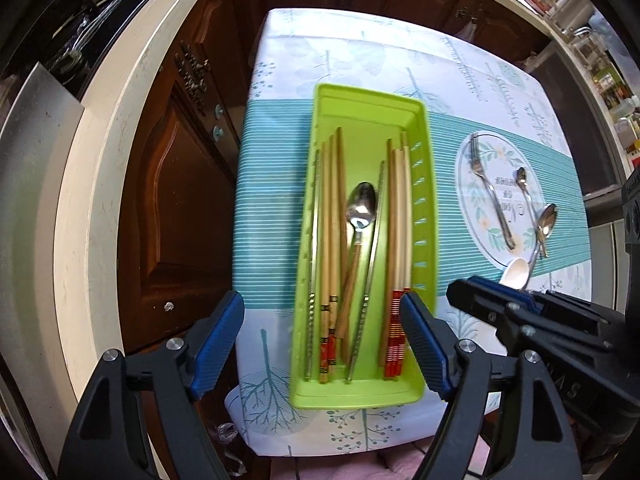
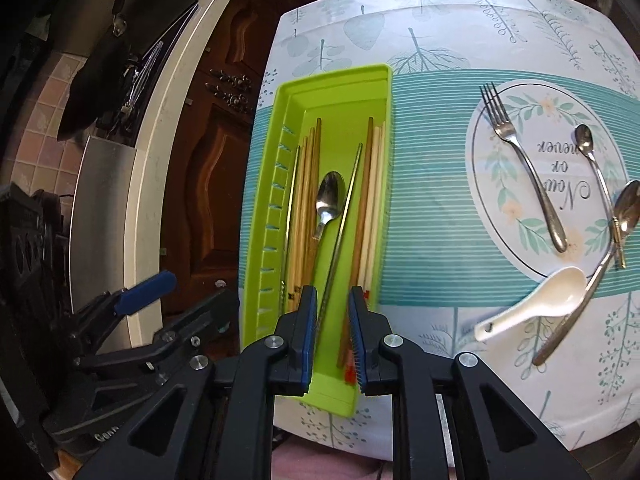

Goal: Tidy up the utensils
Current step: 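Move both grippers to the fork and small spoon on the plate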

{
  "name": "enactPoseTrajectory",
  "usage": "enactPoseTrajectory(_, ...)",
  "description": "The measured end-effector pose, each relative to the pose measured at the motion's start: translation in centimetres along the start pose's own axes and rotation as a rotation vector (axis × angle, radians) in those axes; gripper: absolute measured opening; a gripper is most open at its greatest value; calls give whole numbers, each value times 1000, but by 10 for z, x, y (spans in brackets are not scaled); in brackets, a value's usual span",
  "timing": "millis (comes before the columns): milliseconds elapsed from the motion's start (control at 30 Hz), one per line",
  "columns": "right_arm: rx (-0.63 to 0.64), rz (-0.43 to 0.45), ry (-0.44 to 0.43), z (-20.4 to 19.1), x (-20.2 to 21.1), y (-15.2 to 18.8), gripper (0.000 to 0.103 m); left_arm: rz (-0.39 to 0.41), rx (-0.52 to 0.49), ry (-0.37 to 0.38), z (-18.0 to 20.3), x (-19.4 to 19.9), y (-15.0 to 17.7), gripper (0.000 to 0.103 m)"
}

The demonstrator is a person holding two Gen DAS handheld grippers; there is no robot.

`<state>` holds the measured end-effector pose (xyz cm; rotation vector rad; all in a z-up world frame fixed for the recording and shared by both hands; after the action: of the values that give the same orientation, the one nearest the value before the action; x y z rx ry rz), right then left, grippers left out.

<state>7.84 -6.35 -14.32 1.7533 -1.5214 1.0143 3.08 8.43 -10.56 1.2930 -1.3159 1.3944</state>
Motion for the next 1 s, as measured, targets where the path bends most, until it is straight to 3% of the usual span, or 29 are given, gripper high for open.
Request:
enactPoseTrajectory(333, 49, -52, 56, 31, 32, 35, 24, 18, -27, 52, 31, 14, 6, 79)
enactPoseTrajectory(633, -15, 47, 40, 87, 98, 38, 24, 46, -35, 92, 76, 27, -2, 79)
enactPoseTrajectory(1000, 29, 168, 86, 136, 173, 26, 24, 149, -29, 102, 141, 50, -23, 79)
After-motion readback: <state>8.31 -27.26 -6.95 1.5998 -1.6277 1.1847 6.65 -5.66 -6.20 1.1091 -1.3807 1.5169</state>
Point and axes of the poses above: each gripper's, at about its wrist camera, not at the fingertips, and x roughly against the way its jaws point, z to its right, y to its underside, the point moved 2 cm from there along -x, roughly the way its jaws point, and after that the axes turned 9 degrees about -y, right-handed, at the moved point
